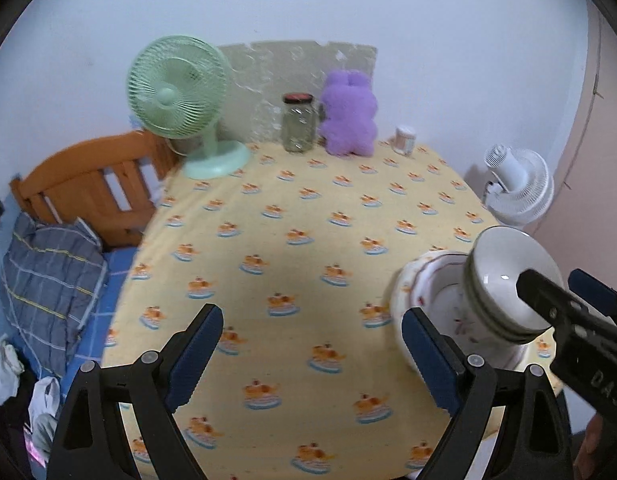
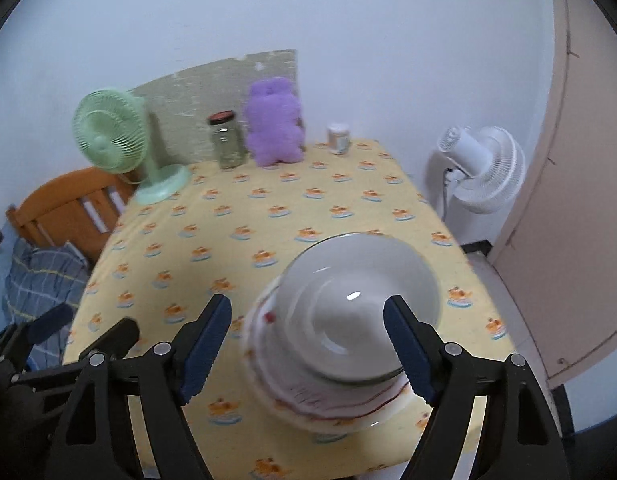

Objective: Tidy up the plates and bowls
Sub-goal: 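Open the right gripper and pull both tools back from the stack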

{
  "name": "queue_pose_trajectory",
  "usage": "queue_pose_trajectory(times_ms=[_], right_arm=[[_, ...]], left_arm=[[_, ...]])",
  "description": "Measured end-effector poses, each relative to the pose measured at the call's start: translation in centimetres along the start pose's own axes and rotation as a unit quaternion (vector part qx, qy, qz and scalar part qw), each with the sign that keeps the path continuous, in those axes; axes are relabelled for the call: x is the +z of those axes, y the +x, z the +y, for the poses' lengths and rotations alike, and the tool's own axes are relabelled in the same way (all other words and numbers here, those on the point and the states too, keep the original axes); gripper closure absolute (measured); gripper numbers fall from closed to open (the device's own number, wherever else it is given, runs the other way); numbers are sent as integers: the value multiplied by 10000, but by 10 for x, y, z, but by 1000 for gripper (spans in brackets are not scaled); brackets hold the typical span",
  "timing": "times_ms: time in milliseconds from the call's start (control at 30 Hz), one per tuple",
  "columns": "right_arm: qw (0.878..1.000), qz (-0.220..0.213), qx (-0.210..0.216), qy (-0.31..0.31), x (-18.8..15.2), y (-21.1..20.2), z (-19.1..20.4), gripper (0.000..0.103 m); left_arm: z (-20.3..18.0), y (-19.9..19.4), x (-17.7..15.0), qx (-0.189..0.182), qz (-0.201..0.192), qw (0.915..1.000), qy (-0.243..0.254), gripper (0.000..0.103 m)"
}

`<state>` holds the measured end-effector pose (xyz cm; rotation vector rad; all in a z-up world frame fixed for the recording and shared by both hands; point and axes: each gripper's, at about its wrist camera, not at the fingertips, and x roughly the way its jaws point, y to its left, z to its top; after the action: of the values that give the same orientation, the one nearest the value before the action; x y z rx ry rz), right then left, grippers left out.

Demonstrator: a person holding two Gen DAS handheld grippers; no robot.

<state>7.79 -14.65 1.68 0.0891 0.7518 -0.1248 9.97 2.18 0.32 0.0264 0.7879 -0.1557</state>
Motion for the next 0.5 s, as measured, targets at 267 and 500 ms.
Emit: queue_pose_trajectory(times_ms=[267,500], right_arm=[[9994,-218,143,-249,-47,-12,19,22],[9990,-253,169,-331,-77,-34,21,22]], left_arm=[[15,-20,-43,272,-453,9984,-220,11],[14,-41,-69,342,-521,9977,-251,11]])
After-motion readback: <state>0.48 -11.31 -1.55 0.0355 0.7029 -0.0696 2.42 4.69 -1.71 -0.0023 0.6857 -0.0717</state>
